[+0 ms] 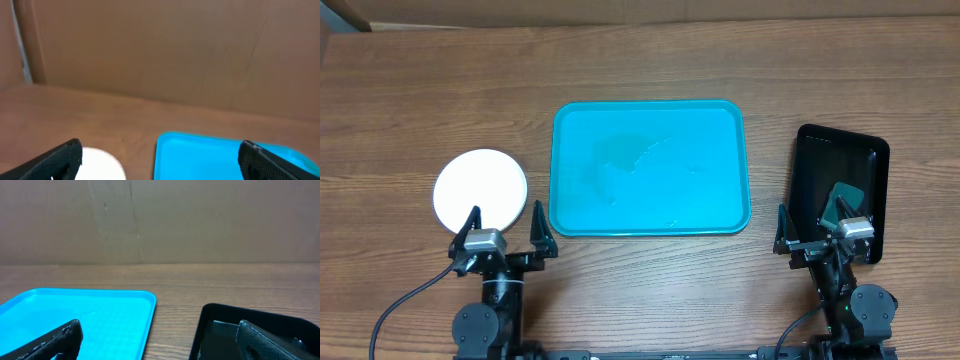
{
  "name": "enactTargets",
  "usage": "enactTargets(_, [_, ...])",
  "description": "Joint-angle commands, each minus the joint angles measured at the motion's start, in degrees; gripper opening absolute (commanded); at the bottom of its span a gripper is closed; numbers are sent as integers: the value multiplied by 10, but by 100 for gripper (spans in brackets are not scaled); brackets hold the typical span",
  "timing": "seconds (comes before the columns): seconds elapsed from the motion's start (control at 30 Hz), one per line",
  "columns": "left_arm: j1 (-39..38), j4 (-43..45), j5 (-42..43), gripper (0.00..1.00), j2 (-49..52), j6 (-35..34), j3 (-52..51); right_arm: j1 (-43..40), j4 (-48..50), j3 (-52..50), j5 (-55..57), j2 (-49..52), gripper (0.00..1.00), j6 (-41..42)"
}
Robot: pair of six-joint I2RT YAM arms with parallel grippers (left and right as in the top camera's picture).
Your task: Clean dirty plates on tray and stack at the side
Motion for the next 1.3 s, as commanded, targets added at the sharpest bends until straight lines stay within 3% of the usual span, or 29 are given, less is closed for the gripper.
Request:
enactTargets(0.0, [3, 51, 10, 100, -8, 1, -35, 3, 2, -6, 5, -6, 100, -4])
enactTargets(0.13, [3, 91, 27, 100, -8, 0, -85, 3, 2, -6, 5, -6, 100, -4])
enactTargets(0.3, [3, -6, 28, 100, -8, -6, -83, 3, 2, -6, 5, -6, 100, -4])
enactTargets(1.27, [3, -5, 28, 100, -7, -4, -82, 3, 2, -6, 5, -6, 100, -4])
